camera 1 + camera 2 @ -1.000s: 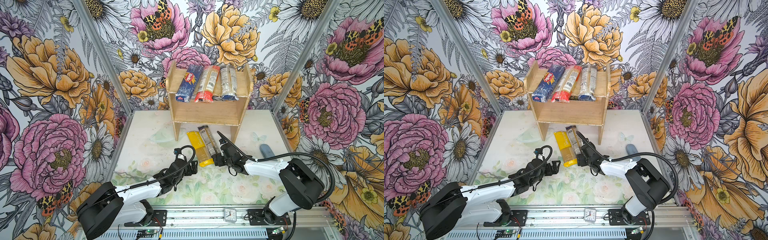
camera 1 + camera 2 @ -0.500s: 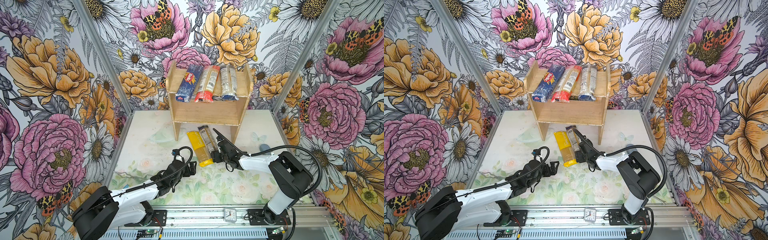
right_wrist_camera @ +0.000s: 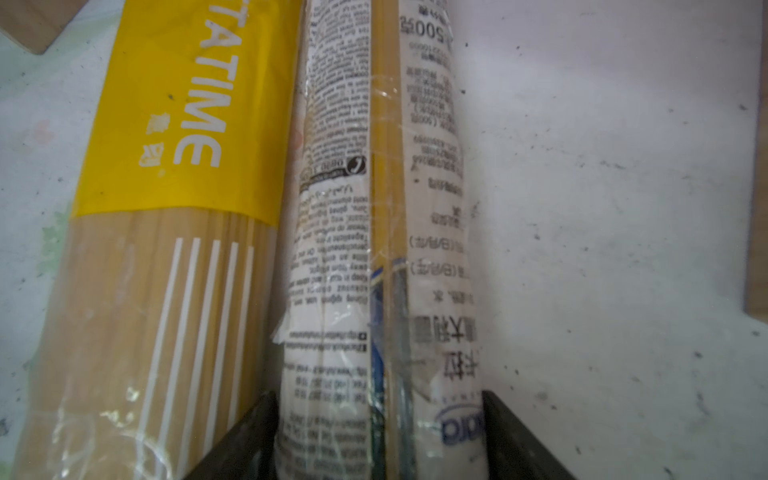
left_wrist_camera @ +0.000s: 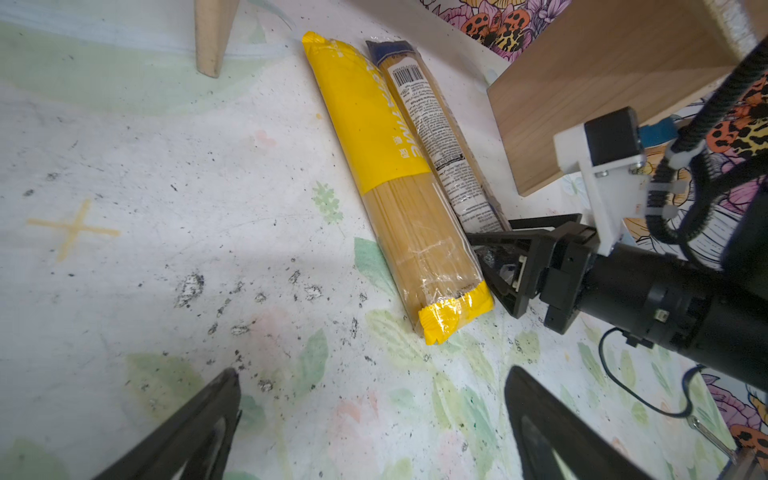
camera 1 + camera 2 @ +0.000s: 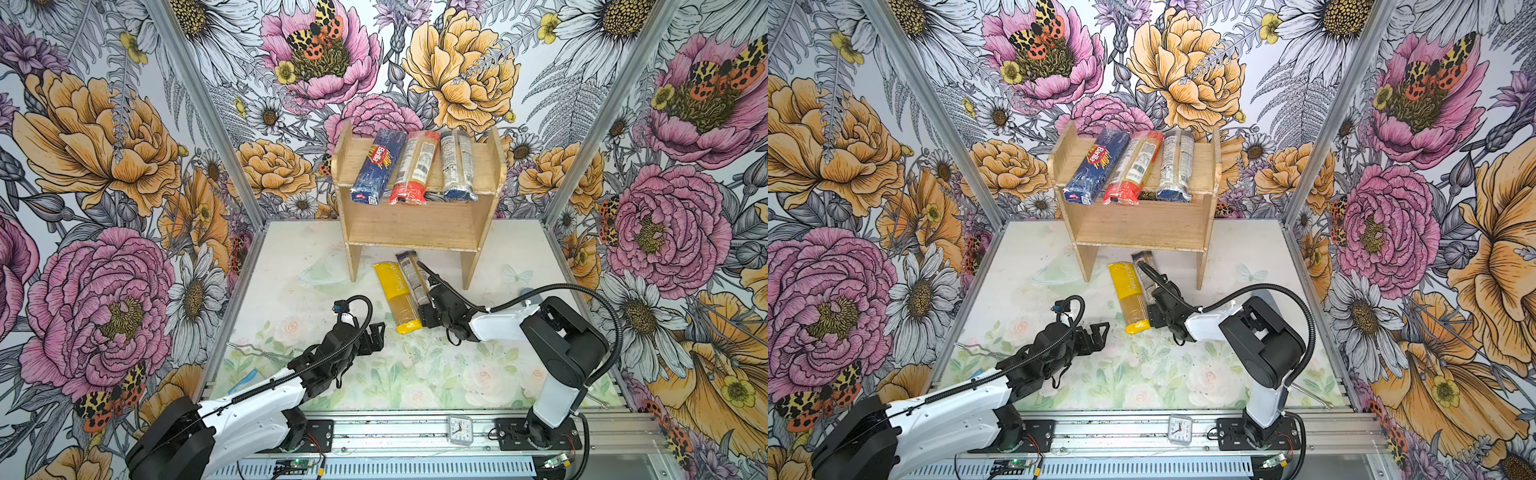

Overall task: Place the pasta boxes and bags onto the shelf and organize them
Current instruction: 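Close the right gripper around the clear blue-labelled pack beside the yellow pack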

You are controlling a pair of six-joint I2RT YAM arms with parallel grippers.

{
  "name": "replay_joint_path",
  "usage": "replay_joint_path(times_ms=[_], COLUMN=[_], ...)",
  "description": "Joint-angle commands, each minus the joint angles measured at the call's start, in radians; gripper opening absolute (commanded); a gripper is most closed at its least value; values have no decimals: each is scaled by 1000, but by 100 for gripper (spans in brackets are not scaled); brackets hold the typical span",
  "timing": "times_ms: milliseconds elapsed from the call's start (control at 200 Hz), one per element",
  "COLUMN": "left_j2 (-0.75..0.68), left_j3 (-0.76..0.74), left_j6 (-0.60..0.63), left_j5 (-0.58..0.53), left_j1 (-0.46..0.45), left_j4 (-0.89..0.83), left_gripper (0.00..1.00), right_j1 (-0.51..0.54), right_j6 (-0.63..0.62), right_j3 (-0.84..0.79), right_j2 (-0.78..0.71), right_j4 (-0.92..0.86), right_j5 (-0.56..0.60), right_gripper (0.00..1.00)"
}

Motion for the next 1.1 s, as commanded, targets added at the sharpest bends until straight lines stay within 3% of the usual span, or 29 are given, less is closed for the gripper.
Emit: replay_joint_path(times_ms=[0,220,440,921,1096], left_j2=[-15,-28,-32,-11,16], left_j3=[-16,-15,-19,-12,-6], left_j6=[13,12,11,12,10], left_j5=[7,9,5,4,5], left_j1=[12,14,17,16,14], left_j4=[-19,-27,-35,-35,-27], left_gripper=[99,99,99,99,99], right_j1=[45,94,94,81,79], right_j6=[21,62,103,102,109], right_j3=[-3,-77,-156,-83,-98], right_j2=[41,-32,-94,-12,-22], right_j4=[-16,-16,-4,-1,1], right_j5=[-30,-48,14,8,8], right_gripper=[75,73,74,74,68])
